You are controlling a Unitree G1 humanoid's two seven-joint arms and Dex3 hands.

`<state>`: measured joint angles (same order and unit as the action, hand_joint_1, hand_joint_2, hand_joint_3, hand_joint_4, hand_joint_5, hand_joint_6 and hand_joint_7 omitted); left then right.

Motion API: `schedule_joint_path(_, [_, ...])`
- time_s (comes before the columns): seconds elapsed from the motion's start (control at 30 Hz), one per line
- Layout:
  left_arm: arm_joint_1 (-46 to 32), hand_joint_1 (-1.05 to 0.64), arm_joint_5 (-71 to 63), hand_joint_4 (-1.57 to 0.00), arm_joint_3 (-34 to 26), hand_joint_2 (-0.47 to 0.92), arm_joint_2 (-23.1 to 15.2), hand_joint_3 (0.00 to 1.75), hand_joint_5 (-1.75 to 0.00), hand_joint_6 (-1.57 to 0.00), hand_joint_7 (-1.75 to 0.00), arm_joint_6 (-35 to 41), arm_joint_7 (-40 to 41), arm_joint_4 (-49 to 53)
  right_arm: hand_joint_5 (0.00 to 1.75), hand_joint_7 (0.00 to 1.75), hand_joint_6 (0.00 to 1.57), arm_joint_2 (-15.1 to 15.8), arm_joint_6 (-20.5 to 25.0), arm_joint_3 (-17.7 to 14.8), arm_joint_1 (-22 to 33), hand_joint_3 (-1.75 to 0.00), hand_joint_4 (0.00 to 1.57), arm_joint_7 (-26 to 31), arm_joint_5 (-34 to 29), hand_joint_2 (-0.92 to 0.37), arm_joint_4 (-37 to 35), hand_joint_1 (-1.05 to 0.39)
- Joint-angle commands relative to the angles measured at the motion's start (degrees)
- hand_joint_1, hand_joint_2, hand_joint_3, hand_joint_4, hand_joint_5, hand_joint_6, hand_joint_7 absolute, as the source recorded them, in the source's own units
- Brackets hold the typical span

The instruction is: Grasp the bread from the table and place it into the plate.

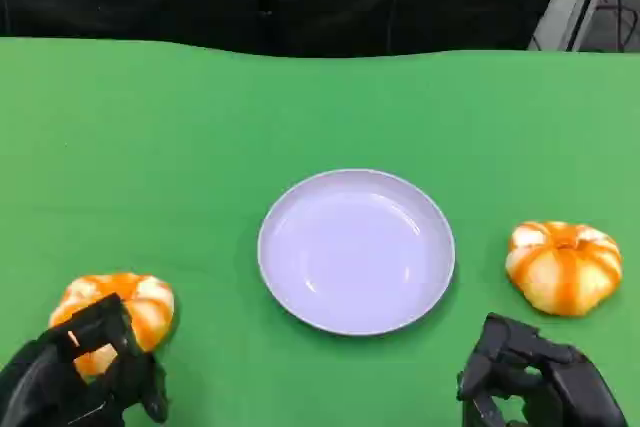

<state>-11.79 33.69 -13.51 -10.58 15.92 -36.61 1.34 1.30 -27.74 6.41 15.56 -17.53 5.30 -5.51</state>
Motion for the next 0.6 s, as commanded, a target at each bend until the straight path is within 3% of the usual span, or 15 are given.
schedule_joint_path(0.03, [-0.42,-0.09,-0.29,-0.82,-0.14,0.63,-0.60,1.17,-1.75,-0.69,-1.73,-0.75,-0.56,-0.11,1.75,1.52,0.72,0.67,0.23,-0.22,0.19,-1.01,0.77,0.05,0.30,-0.67,0.51,-0.13])
schedule_joint_path(0.5, [-0.25,-0.08,-1.68,-0.83,-0.18,0.62,-0.23,1.17,-1.75,-0.71,-1.70,-1.98,0.57,-0.03,1.75,1.52,0.72,0.65,-0.18,-0.27,-0.15,-1.03,0.77,0.18,0.03,-0.66,0.05,-0.13])
schedule_joint_path(0.6, [-0.45,-0.09,-3.38,-0.76,-0.16,0.58,0.37,1.14,-1.75,-0.70,-1.56,-4.39,1.50,-0.10,1.75,1.52,0.72,0.60,0.16,-0.30,-0.07,-1.03,0.77,0.22,0.20,-0.66,0.26,-0.13])
